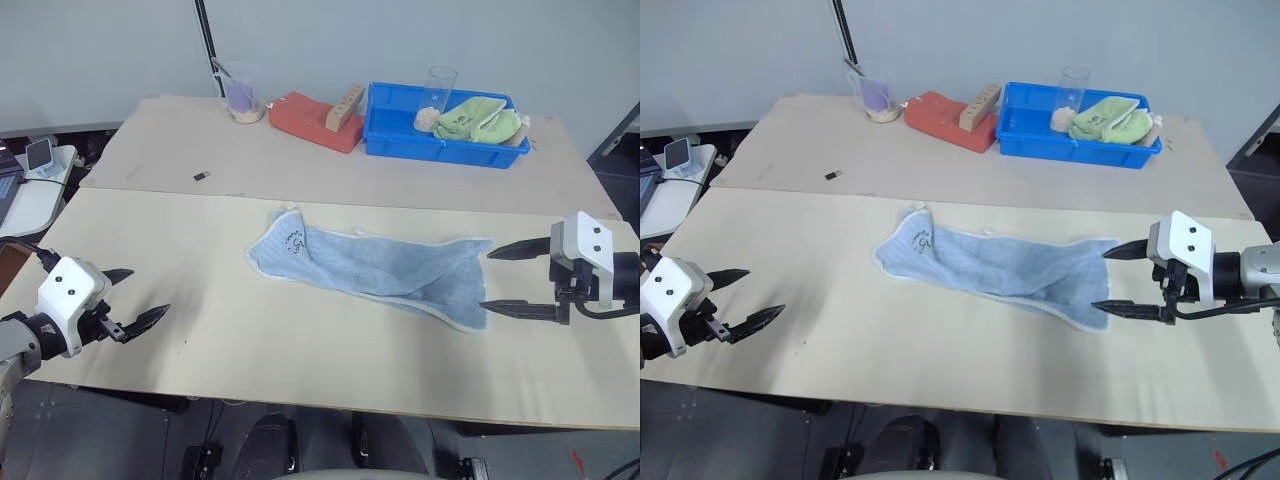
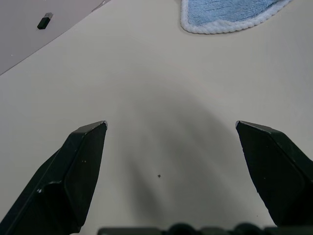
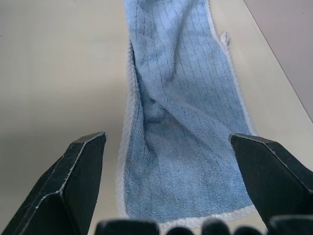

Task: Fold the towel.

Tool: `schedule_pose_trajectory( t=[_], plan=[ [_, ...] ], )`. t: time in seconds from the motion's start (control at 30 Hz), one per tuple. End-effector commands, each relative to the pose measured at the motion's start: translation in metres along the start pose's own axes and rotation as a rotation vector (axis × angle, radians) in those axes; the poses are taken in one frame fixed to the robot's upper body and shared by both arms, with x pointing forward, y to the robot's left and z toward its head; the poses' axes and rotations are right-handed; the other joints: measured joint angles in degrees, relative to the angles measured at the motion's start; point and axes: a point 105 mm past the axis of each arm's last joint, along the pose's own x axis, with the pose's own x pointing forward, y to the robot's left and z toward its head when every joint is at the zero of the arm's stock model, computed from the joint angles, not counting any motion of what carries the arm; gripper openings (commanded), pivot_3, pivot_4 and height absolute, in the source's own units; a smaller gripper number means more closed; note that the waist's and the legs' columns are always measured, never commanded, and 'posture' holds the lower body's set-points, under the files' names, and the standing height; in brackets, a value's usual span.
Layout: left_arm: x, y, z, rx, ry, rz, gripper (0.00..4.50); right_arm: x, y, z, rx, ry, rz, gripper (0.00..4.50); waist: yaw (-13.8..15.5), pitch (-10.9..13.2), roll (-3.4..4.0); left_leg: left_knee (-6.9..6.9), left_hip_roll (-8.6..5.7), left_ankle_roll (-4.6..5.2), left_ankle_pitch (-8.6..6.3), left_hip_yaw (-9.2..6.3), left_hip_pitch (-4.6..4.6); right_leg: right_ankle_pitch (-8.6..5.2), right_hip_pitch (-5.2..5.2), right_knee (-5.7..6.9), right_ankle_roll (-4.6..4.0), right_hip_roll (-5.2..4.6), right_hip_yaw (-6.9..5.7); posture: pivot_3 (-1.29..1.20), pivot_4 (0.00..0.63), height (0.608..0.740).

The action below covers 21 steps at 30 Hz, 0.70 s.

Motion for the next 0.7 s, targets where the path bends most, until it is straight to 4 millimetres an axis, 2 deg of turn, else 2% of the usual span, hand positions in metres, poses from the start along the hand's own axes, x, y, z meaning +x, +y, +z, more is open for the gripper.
schedule_pose_trajectory(
  t=[0.03, 0.3, 0.43, 0.57, 0.7],
  plan=[
    [-0.004, 0.004, 0.015, 0.029, -0.046, 0.018, 4.5, -0.004, -0.004, 0.008, -0.047, -0.018, -0.019, 4.45, 0.0, 0.0, 0.0, 0.0, 0.0, 0.0, 0.0, 0.0, 0.0, 0.0, 0.0, 0.0, 0.0, 0.0, 0.0, 0.0, 0.15, 0.689],
    [-0.005, 0.002, 0.03, 0.001, -0.138, -0.03, 4.5, -0.004, -0.004, 0.006, -0.049, -0.026, -0.031, 4.45, -0.01, 0.0, 0.0, 0.0, 0.0, 0.0, 0.0, 0.0, 0.0, 0.0, 0.0, 0.0, 0.0, 0.01, 0.0, 0.0, 0.15, 0.689],
    [-0.004, 0.002, 0.026, 0.034, -0.112, -0.032, 4.5, -0.003, -0.005, 0.005, -0.05, -0.03, -0.035, 4.45, -0.07, 0.0, 0.0, -0.02, 0.0, -0.01, 0.0, 0.0, 0.01, 0.0, 0.0, 0.01, 0.0, 0.02, 0.0, 0.0, 0.15, 0.689],
    [-0.003, 0.01, 0.024, 0.066, -0.113, -0.011, 4.5, -0.002, -0.005, 0.006, -0.051, -0.037, -0.043, 4.45, -0.02, 0.0, 0.0, -0.02, 0.0, -0.01, 0.01, 0.01, 0.02, 0.0, 0.0, 0.01, -0.01, 0.02, 0.0, 0.0, 0.15, 0.689],
    [0.009, 0.011, 0.02, 0.182, -0.102, -0.007, 4.5, -0.002, -0.008, 0.011, -0.071, -0.044, -0.045, 4.45, 0.18, 0.0, 0.0, 0.0, -0.03, -0.01, 0.01, 0.04, 0.03, 0.0, 0.03, 0.01, -0.01, 0.0, 0.0, 0.0, 0.15, 0.689]
  ],
)
